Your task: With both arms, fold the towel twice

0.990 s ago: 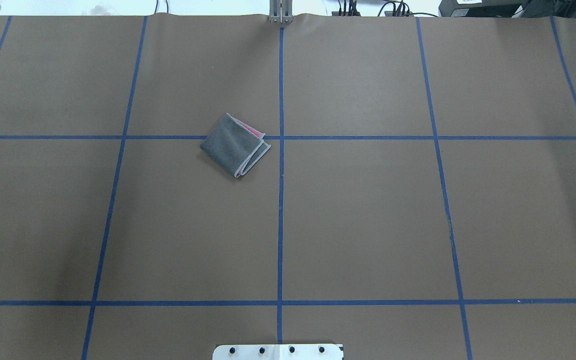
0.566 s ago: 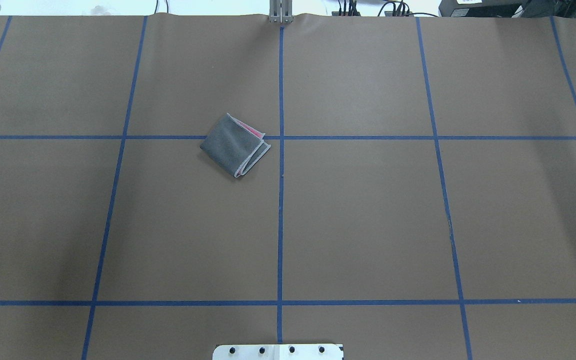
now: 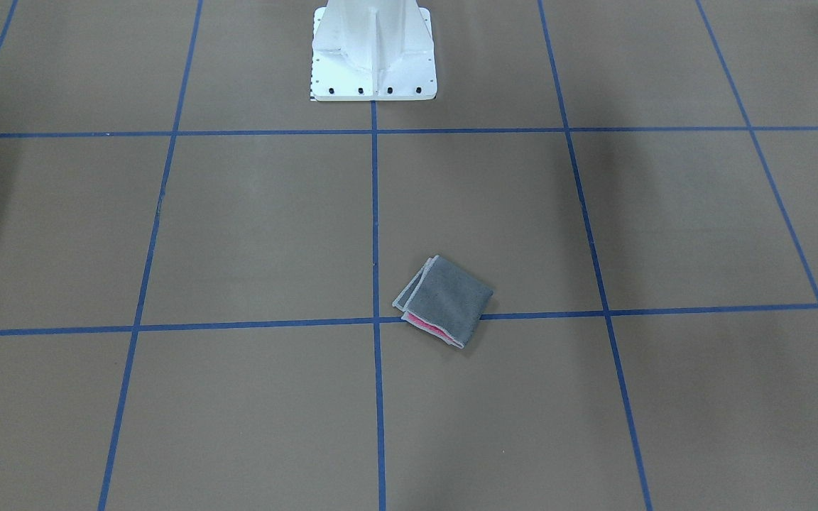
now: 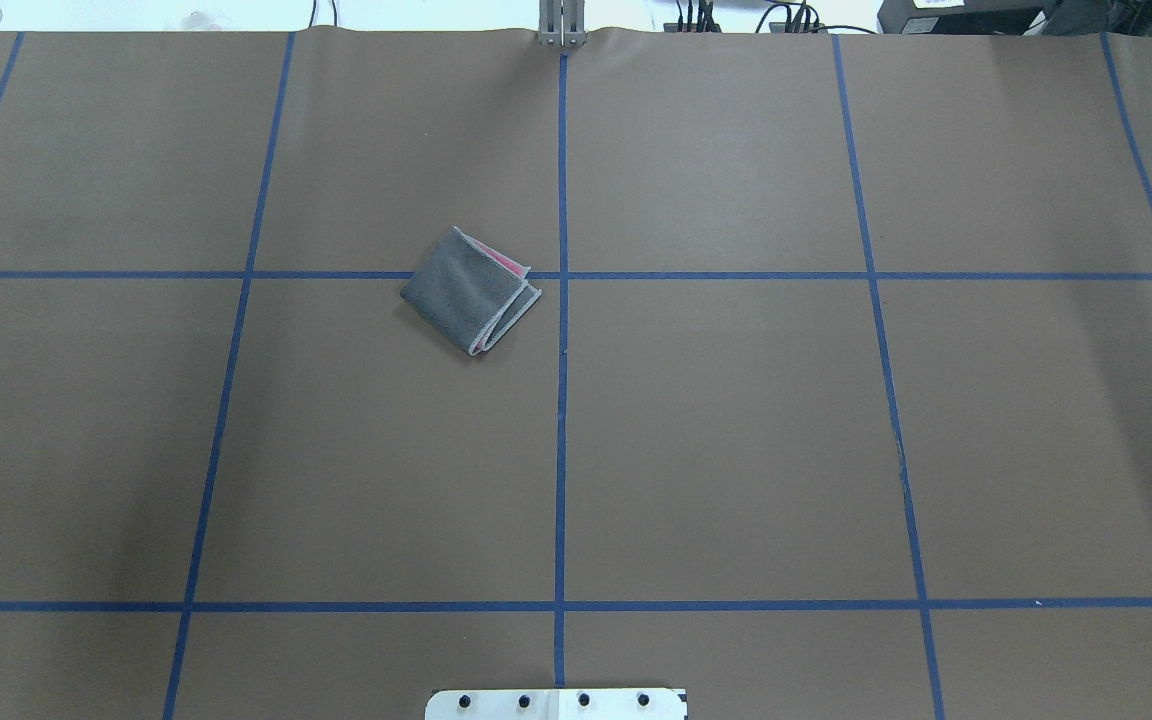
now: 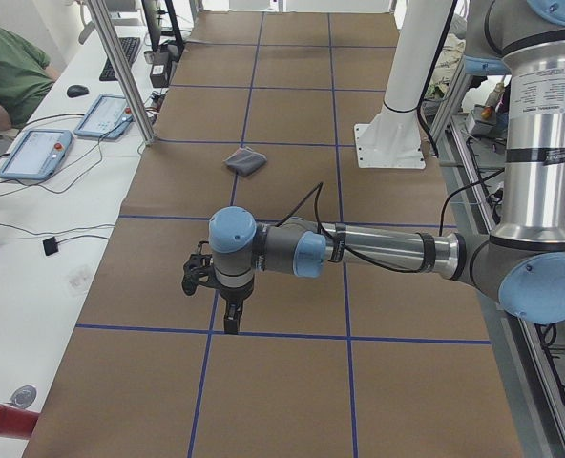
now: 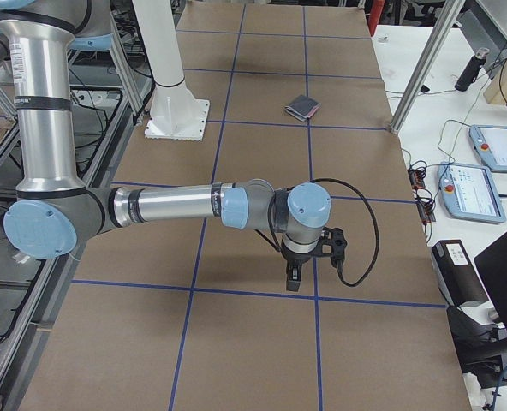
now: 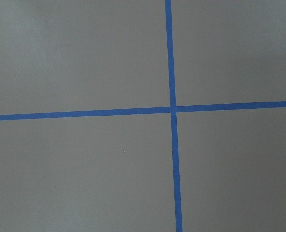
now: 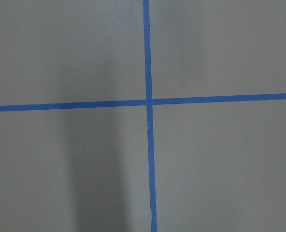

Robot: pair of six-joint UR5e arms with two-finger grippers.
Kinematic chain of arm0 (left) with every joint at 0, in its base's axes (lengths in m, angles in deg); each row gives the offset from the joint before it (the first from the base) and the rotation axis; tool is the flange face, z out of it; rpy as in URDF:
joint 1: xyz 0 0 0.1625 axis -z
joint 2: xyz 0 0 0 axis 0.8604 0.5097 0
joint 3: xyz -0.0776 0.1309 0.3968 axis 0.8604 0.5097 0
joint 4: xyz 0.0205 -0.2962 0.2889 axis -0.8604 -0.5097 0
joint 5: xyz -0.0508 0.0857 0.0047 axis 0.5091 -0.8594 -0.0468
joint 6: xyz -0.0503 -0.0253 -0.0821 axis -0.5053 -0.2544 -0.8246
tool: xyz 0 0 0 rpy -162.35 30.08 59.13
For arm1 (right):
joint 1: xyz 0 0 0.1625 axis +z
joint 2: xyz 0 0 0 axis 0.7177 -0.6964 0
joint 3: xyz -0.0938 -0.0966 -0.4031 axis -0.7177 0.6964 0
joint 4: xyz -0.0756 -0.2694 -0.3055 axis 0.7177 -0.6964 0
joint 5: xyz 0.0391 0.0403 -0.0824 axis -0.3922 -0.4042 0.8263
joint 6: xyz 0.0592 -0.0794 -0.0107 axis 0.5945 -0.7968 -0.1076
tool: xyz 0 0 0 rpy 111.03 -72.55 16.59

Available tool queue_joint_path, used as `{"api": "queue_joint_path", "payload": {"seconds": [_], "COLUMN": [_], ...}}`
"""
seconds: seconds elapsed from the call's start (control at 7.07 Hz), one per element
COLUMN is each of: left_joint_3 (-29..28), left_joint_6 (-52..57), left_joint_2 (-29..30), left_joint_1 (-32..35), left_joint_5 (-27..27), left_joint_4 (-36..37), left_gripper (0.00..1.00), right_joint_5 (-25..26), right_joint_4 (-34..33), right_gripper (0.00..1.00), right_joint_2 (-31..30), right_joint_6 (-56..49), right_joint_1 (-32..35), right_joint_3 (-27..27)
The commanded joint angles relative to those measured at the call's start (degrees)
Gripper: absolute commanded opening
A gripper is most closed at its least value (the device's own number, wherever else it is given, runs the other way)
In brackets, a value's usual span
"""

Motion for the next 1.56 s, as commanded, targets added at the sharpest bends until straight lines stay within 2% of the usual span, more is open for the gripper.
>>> {"api": "queue_joint_path", "payload": {"seconds": [0.0,0.14,0.42,0.57,1.41], "left_joint_3": [-0.01,-0.01,-0.54,-0.54,-0.80], "left_joint_6": [0.00,0.00,0.00,0.00,0.00], "left_joint_2": [-0.25,-0.25,0.19,0.19,0.19], "left_joint_1": [0.00,0.00,-0.09,-0.09,-0.09], "left_joint_5": [0.08,0.08,-0.01,-0.01,-0.19], "left_joint_4": [0.00,0.00,-0.09,-0.09,-0.09], "left_gripper": [1.00,1.00,1.00,1.00,1.00], "right_joint_5": [-0.08,-0.17,-0.95,-2.53,-2.72], "right_joint_4": [0.60,1.13,9.44,10.09,10.10], "right_gripper": [1.00,1.00,1.00,1.00,1.00], "right_joint_2": [-1.15,-1.94,-5.88,-5.90,-5.11], "right_joint_6": [0.01,0.01,0.27,0.53,0.53], "right_joint_1": [0.00,0.00,0.00,0.00,0.00], "right_joint_3": [-0.37,-0.54,-0.46,-0.37,-0.63]}}
